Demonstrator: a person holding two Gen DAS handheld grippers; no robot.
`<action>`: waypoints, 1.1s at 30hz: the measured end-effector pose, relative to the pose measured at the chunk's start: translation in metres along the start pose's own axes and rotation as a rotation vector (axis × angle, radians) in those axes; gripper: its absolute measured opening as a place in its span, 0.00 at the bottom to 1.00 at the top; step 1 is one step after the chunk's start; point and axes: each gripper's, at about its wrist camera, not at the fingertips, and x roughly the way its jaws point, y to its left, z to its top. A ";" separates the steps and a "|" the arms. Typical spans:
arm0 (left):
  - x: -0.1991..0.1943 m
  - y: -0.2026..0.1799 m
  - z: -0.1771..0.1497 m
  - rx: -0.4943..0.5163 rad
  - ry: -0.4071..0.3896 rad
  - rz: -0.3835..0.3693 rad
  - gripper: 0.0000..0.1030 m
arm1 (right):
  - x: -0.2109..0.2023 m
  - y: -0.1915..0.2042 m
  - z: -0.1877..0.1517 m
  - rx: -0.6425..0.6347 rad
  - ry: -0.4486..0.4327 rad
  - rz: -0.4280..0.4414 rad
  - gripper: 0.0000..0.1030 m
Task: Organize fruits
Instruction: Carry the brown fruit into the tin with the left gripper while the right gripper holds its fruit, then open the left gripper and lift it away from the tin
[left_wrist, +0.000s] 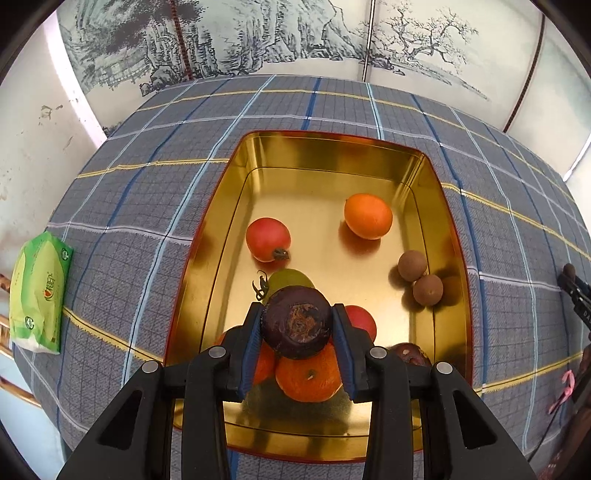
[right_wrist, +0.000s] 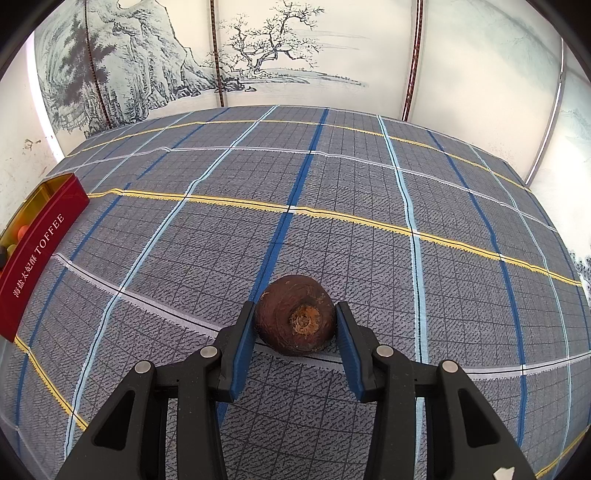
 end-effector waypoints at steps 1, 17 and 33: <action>0.000 0.000 0.000 0.003 0.000 0.003 0.37 | 0.000 0.000 0.000 0.000 0.000 0.000 0.39; 0.007 0.000 -0.001 0.013 0.019 0.022 0.37 | 0.002 0.000 0.001 -0.002 0.001 -0.001 0.40; -0.001 -0.005 -0.003 0.041 -0.008 0.067 0.56 | 0.002 0.000 0.000 -0.002 0.000 -0.001 0.40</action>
